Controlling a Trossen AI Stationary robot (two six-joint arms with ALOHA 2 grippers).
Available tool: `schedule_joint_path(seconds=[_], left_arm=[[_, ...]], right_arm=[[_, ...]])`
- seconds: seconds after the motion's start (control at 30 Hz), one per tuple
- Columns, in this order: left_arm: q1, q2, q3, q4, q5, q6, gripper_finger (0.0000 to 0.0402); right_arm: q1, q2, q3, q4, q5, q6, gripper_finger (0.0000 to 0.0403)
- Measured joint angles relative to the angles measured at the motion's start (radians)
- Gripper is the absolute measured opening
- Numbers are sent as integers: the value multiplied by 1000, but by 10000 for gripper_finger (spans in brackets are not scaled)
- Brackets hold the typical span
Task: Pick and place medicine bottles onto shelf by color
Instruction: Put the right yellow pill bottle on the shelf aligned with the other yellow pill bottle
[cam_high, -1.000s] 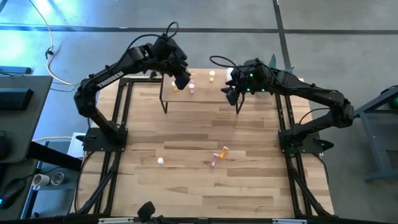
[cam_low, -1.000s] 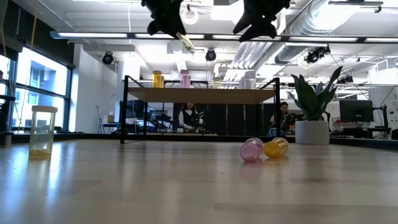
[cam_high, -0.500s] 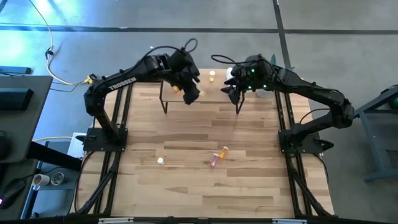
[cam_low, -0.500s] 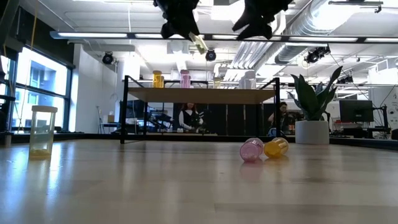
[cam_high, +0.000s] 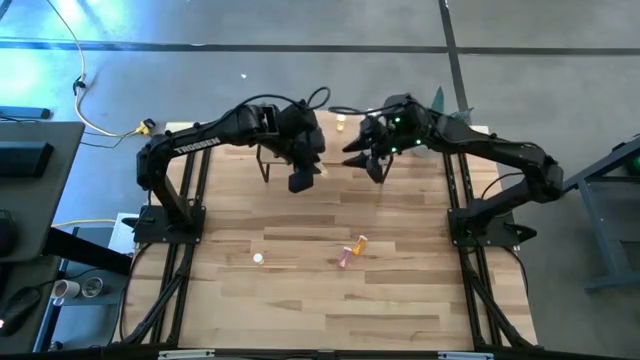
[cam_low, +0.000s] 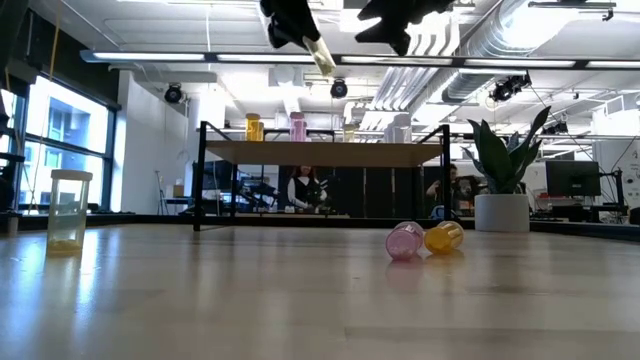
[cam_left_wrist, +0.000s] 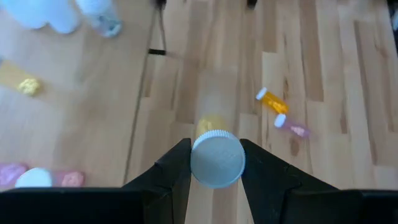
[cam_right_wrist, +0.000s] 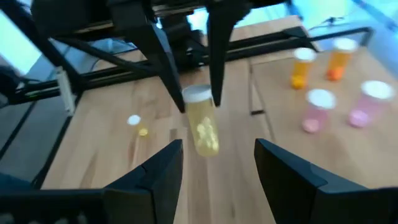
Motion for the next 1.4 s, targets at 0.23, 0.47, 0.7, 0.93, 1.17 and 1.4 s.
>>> schedule_joint_path(seconds=[0.23,0.47,0.7,0.93,1.17,1.4], left_arm=[[-37,0,0,-8,0,79,113],[-50,0,0,-5,-1,88,113],[-56,0,0,46,-4,71,113],[-63,0,0,83,-3,47,113],[-63,0,0,133,-3,27,113],[-63,0,0,133,-4,26,113]], right_arm=[[49,82,0,19,-14,-51,190],[81,115,0,67,-30,-100,190],[83,116,0,65,-30,-99,190],[88,116,0,47,-81,-89,190],[87,116,0,32,-77,-75,169],[87,116,0,31,-77,-76,101]])
